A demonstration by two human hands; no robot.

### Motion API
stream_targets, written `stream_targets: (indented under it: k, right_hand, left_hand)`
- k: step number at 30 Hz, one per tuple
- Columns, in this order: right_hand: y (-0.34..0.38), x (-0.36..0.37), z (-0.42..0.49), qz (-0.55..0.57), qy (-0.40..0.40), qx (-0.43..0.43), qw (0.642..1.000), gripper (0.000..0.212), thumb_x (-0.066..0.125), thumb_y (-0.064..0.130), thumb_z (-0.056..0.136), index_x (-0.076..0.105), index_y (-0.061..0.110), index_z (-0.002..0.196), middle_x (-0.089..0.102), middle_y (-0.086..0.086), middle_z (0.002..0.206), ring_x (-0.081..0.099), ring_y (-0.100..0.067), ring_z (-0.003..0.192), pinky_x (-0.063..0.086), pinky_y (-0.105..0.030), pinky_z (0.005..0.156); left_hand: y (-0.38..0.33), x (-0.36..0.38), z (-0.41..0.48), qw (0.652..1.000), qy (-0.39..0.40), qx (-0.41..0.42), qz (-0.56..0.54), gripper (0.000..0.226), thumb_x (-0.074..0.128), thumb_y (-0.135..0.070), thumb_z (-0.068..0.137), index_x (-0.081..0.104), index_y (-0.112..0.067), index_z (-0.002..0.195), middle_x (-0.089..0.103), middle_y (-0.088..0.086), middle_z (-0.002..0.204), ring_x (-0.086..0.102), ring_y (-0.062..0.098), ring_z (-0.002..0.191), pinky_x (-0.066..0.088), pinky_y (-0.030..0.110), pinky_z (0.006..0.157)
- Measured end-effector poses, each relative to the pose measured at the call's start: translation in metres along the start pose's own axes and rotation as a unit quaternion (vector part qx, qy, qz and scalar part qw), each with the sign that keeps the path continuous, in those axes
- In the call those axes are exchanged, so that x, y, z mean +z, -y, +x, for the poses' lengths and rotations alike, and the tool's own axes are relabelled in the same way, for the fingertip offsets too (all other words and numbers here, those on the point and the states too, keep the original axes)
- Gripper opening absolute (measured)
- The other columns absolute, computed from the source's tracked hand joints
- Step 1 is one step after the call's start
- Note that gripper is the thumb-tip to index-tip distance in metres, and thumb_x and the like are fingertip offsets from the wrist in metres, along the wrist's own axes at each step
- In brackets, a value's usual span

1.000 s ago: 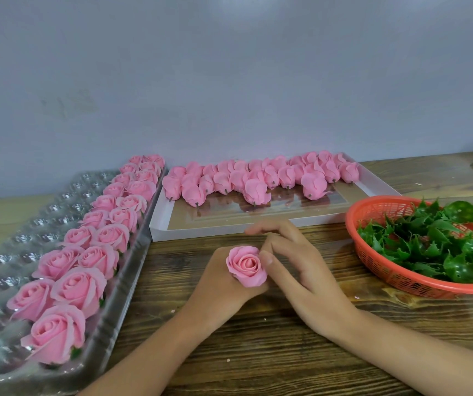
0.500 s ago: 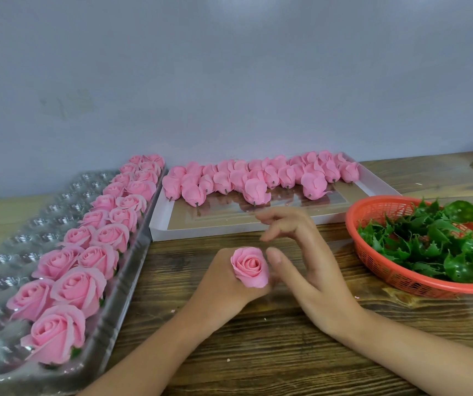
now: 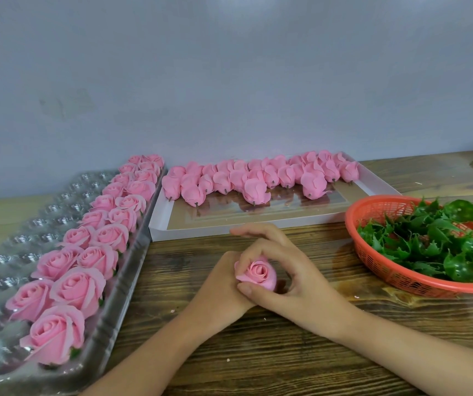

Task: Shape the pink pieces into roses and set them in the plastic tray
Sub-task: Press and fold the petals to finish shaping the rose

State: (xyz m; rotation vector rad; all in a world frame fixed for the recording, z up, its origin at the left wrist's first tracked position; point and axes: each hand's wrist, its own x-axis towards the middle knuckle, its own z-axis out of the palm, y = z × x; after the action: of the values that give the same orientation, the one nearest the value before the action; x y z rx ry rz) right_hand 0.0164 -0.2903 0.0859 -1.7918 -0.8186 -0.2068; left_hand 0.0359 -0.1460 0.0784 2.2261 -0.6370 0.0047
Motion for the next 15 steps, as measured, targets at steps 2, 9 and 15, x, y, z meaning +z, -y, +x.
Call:
stream_targets:
  k: [2,9,15]
  right_hand:
    - [0.002,-0.001,0.0,0.021,-0.026,-0.001,0.999,0.01,0.071,0.02,0.088,0.065,0.016,0.096,0.053,0.006,0.134,0.044,-0.016,0.136,0.037,-0.018,0.104]
    - [0.0,0.001,-0.001,-0.003,-0.03,-0.007,1.0,0.004,0.066,0.015,0.092,0.065,0.018,0.094,0.054,0.01,0.129,0.047,-0.015,0.133,0.038,-0.016,0.1]
    - [-0.001,0.001,-0.001,-0.013,-0.01,-0.006,1.0,0.009,0.069,0.011,0.091,0.067,0.02,0.091,0.053,0.009,0.13,0.046,-0.017,0.135,0.039,-0.019,0.101]
  left_hand:
    - [0.005,0.003,-0.002,0.998,-0.03,-0.034,-0.047,0.043,0.07,-0.006,0.08,0.044,-0.04,0.075,0.059,-0.016,0.064,0.051,-0.025,0.068,0.039,-0.002,0.059]
    - [0.005,0.009,0.006,0.999,-0.016,-0.001,0.038,0.036,0.068,-0.02,0.083,0.04,-0.038,0.068,0.047,-0.021,0.069,0.048,-0.024,0.078,0.033,-0.005,0.068]
    - [0.014,0.014,0.007,0.997,-0.042,0.019,0.062,0.032,0.065,-0.026,0.079,0.042,-0.04,0.063,0.053,-0.017,0.062,0.038,-0.037,0.078,0.024,-0.012,0.069]
